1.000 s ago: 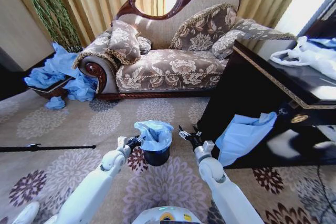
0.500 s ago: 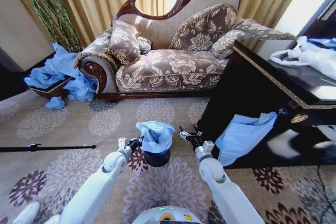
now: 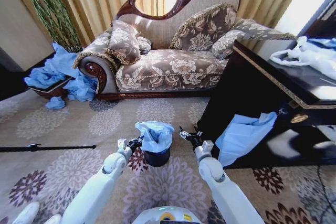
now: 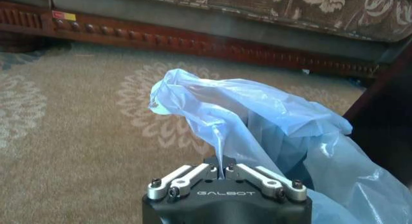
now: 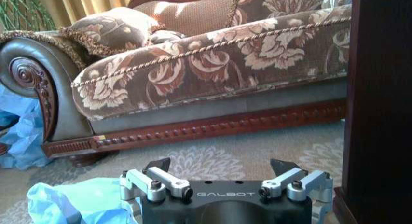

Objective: Place a garbage bag over the trash bin.

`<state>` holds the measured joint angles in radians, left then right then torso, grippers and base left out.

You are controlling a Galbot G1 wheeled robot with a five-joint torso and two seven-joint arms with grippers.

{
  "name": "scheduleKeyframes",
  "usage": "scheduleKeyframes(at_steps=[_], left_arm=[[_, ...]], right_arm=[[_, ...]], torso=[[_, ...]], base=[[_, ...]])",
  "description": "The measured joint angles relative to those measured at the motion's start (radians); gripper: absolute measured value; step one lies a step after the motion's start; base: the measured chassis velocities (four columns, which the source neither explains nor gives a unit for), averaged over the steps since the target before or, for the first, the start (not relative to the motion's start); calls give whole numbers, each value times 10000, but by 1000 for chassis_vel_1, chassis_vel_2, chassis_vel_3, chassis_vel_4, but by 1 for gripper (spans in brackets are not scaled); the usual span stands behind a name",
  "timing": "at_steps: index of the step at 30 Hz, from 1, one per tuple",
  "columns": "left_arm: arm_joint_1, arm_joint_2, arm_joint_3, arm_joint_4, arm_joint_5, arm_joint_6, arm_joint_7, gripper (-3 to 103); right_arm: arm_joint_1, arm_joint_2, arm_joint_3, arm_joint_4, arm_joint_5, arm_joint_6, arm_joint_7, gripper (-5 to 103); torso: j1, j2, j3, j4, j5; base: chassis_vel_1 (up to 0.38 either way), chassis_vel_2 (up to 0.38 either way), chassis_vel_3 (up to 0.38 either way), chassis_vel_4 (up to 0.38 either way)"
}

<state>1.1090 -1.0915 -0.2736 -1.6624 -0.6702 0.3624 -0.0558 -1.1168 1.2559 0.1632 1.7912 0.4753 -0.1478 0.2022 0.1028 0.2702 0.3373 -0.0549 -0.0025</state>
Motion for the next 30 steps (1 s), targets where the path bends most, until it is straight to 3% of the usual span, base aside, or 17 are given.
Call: scheduleKeyframes(at_steps=[3, 5, 8, 10, 17, 21, 23, 25, 28, 30], left_arm=[[19, 4, -19, -23, 52, -30, 4, 1], [41, 9, -25, -37, 80, -59, 3, 6], [102, 38, -38, -25, 294, -278, 4, 22], [114, 41, -39, 2, 369, -380, 36, 22], [116, 40, -29, 182, 956, -1258, 361, 55], [117, 33, -23, 226, 1136, -1424, 448, 66], [156, 30, -23, 256, 1241, -1504, 533, 77], [166, 29, -22, 263, 1244, -1510, 546, 77], [170, 22, -12, 326, 1247, -1515, 585, 94], [150, 15, -4, 409, 1279, -1553, 622, 93]], right_arm=[[-7, 0, -30, -23, -78, -2, -6, 100], [-12, 2, -43, -33, -94, -7, -10, 100], [-16, 29, -73, -91, -145, -12, -19, 100], [-17, 35, -82, -105, -171, -12, -25, 100], [-55, 64, -149, -135, -281, -12, -38, 100], [-57, 89, -159, -163, -322, -12, -39, 100], [-45, 110, -174, -194, -335, -8, -39, 100], [-41, 116, -175, -203, -340, -5, -40, 100], [-37, 128, -176, -215, -360, 4, -40, 100], [-44, 130, -175, -219, -373, 7, -40, 100]], torso=[[0, 0, 0, -2, -1], [0, 0, 1, -3, -2], [0, 0, 1, 0, -1], [1, 0, 1, 0, -2], [0, 0, 1, 0, -1], [1, 0, 1, -1, -2], [0, 0, 1, 0, -2], [0, 0, 1, 0, -2], [0, 0, 1, -1, -1], [0, 0, 1, 0, -2]], base=[[0, 0, 0, 0], [0, 0, 0, 0], [0, 0, 0, 0], [0, 0, 0, 0], [0, 0, 0, 0], [0, 0, 0, 0], [0, 0, 0, 0], [0, 0, 0, 0], [0, 0, 0, 0], [0, 0, 0, 0]])
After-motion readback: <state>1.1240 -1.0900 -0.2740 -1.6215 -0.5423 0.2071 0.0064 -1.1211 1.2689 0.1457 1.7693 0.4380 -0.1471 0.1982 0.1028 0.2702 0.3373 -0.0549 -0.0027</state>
